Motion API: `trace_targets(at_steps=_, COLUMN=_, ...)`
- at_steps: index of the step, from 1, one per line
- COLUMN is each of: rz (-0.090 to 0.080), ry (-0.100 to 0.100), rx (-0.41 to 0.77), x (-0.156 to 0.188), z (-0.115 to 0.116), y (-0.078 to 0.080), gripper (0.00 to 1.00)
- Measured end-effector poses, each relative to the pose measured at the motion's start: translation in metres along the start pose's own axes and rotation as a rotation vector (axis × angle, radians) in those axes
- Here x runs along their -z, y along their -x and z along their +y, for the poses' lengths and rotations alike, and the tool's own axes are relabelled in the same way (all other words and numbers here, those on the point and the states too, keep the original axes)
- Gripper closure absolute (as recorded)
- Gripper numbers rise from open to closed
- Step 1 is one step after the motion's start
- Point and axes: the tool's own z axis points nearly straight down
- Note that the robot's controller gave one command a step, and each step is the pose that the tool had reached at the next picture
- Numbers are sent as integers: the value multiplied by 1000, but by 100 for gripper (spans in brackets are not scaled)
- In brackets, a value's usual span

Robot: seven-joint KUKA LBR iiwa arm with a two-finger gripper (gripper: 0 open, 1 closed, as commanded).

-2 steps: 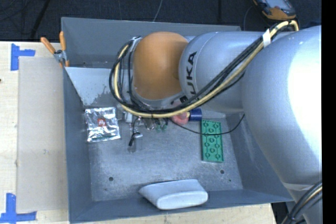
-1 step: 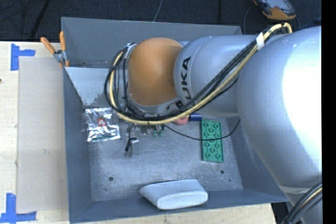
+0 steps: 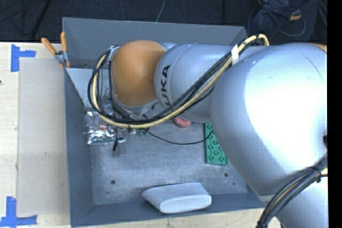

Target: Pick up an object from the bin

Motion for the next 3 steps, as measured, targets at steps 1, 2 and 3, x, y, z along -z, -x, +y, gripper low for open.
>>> trace_targets(at_steps=1, rz=1, ry=0, rx=-3, x=2, z=-1, y=-1, gripper=100)
trace_targets(at_steps=2, rz=-8, ry=0, rx=-6, x=117, z=10, y=-2, gripper=100)
trace_targets(at_steps=3, rz=-6, ry=0, rx=-12, x=164, z=22, y=-3, gripper=100)
